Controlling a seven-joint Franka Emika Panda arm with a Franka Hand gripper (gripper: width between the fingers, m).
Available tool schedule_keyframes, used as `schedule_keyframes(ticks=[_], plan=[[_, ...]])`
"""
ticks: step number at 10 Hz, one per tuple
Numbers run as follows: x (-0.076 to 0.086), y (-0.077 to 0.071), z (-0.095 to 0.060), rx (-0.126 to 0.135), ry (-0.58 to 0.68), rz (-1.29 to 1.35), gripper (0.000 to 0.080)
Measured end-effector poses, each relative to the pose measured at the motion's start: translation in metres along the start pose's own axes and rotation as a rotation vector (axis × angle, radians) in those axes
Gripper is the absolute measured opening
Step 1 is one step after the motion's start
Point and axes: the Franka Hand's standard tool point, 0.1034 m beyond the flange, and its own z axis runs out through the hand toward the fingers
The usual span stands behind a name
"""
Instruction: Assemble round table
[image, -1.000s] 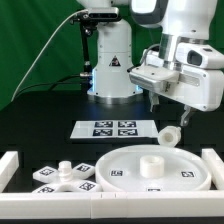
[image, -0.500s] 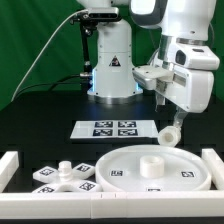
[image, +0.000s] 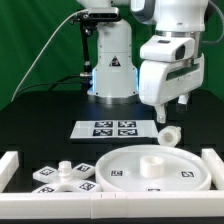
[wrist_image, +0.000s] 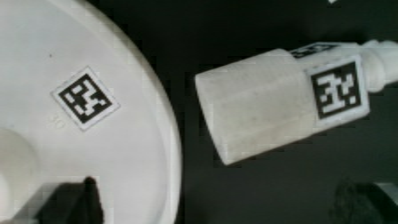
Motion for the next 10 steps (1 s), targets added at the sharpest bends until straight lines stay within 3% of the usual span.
schedule_keyframes(ticks=[4, 7, 9, 10], plan=[[0.002, -0.003, 0.0, 0.005, 0.002, 0.254, 0.0649], [0.005, 0.008, -0.002, 0.017, 0.017, 0.648, 0.0649], [0.006, 0.015, 0.0, 0.087, 0.02, 0.966, 0.0649], [0.008, 0.017, -0.001, 0.097, 0.05, 1.011, 0.0649]])
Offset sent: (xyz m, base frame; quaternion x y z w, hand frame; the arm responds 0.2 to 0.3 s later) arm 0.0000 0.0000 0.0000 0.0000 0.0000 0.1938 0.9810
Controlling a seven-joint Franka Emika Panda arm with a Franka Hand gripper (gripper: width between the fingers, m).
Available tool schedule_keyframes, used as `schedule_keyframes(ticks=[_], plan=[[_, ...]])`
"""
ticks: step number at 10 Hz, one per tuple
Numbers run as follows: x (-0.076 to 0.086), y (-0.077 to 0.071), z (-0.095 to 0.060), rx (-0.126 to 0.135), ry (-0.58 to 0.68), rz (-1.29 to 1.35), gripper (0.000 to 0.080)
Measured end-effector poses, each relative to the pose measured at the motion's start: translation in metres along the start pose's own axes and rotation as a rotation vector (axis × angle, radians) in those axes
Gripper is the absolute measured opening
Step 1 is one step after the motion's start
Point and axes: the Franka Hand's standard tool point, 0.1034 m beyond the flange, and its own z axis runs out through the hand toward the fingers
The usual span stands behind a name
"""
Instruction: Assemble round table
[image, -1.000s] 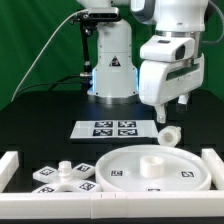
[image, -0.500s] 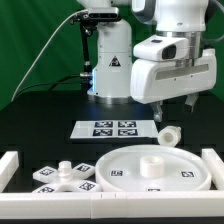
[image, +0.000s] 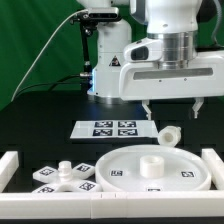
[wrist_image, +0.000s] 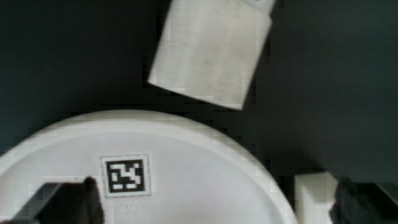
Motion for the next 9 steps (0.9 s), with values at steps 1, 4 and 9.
schedule_keyframes(ticks=[1, 4, 9], plan=[[-0.001, -0.002, 0.001, 0.005, -0.002, 0.055, 0.0649], [-0.005, 0.003, 0.005, -0.001, -0.058, 0.09, 0.0649], [0.005, 0.013, 0.006, 0.044, -0.347, 0.191, 0.0649]])
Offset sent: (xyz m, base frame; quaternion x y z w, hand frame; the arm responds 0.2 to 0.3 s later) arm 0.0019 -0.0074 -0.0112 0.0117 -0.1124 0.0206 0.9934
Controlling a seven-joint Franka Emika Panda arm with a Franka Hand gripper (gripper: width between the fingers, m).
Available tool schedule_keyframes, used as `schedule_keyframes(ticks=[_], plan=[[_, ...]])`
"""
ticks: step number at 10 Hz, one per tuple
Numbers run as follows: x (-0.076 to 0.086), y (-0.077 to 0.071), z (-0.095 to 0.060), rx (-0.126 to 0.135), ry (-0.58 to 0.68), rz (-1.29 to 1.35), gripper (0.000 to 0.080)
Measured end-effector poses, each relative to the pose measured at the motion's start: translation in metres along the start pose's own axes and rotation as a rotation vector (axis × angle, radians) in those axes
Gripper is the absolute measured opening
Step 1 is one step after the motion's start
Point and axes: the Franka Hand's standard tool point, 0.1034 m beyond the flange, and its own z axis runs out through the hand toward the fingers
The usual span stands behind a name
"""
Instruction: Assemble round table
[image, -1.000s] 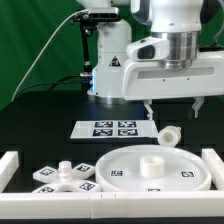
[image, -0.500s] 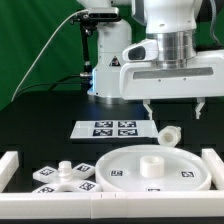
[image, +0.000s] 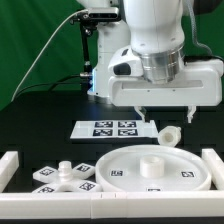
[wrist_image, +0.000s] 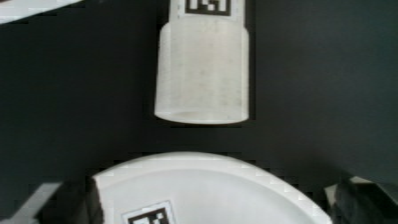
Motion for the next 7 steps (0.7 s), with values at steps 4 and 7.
schedule_keyframes(ticks=[4, 7], plan=[[-0.009, -0.006, 0.017, -0.02, -0.346, 0.065, 0.0649], [-0.007, -0.006, 0.018, -0.026, -0.358, 0.045, 0.0649]])
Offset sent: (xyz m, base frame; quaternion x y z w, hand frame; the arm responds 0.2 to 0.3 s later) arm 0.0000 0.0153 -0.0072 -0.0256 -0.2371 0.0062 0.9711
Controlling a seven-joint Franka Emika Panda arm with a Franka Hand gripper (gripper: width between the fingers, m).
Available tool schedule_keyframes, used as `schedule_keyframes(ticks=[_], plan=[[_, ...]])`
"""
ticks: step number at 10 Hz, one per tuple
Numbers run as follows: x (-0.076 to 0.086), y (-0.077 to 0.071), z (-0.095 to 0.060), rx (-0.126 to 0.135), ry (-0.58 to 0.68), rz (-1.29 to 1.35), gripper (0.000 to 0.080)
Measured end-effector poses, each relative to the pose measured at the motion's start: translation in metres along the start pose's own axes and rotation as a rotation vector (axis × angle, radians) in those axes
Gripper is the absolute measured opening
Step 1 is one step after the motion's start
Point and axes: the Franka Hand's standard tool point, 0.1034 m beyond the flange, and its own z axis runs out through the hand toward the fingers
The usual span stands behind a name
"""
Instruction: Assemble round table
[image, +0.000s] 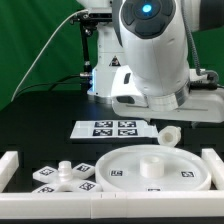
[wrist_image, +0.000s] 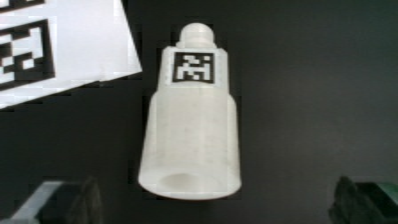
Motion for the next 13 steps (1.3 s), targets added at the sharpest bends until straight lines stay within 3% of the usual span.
schedule_keyframes(ticks=[2, 6, 8, 12, 13], plan=[[0.0, 0.005, 0.012, 0.012, -0.057, 0.034, 0.0649], [0.006, 0.01, 0.016, 0.012, -0.065, 0.043, 0.0649], [0.006, 0.013, 0.027, 0.051, -0.117, 0.078, 0.0649], [0.007, 0.01, 0.026, 0.046, -0.114, 0.069, 0.0649], [0.005, 0.011, 0.031, 0.059, -0.143, 0.085, 0.0649]])
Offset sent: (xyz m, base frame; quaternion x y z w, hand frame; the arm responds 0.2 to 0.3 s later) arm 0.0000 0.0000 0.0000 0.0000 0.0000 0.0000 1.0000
